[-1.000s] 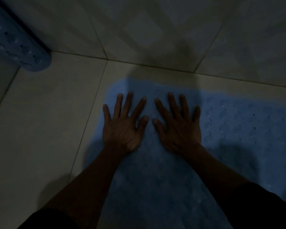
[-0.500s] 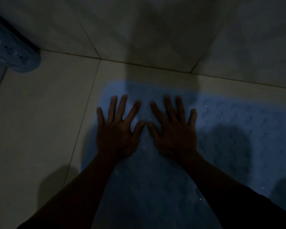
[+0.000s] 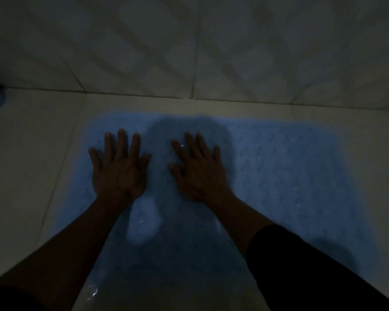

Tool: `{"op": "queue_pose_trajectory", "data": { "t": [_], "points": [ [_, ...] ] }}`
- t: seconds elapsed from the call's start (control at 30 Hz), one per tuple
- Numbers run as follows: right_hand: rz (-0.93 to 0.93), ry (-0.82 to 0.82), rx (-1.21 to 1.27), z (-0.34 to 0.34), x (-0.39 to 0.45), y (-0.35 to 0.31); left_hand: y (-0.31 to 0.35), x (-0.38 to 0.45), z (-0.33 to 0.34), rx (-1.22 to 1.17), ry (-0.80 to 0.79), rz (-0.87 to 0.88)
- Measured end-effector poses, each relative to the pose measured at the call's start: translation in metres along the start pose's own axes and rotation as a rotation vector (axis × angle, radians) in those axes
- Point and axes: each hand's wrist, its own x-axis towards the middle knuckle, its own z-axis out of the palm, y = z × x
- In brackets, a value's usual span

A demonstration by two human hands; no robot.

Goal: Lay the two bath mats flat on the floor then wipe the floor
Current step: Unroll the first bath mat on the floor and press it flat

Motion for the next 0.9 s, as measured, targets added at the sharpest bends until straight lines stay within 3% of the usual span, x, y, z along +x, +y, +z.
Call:
{"op": "queue_pose_trajectory", "data": {
  "t": [0.13,0.27,0.43,0.73,0.9],
  "points": [
    [0.224,0.061,0.024,-0.02,-0.068,0.066,0.076,-0.038,0.014,-0.121,0.096,0.217],
    [0.429,0.077,0.007,-0.052,-0.099,0.142,0.169,-0.049,0.024,-0.166,0.023,0.359],
    [0.474,0.066,0.017,-0.067,-0.086,0.208,0.244,-0.032,0.038,-0.146,0.001,0.423],
    [0.474,0.013,-0.014,-0.052,-0.07,0.248,0.282,-0.002,0.049,-0.015,-0.027,0.353],
    [0.492,0.056,-0.039,-0.052,-0.07,0.245,0.278,-0.003,0.047,-0.02,0.075,0.409]
  ]
}}
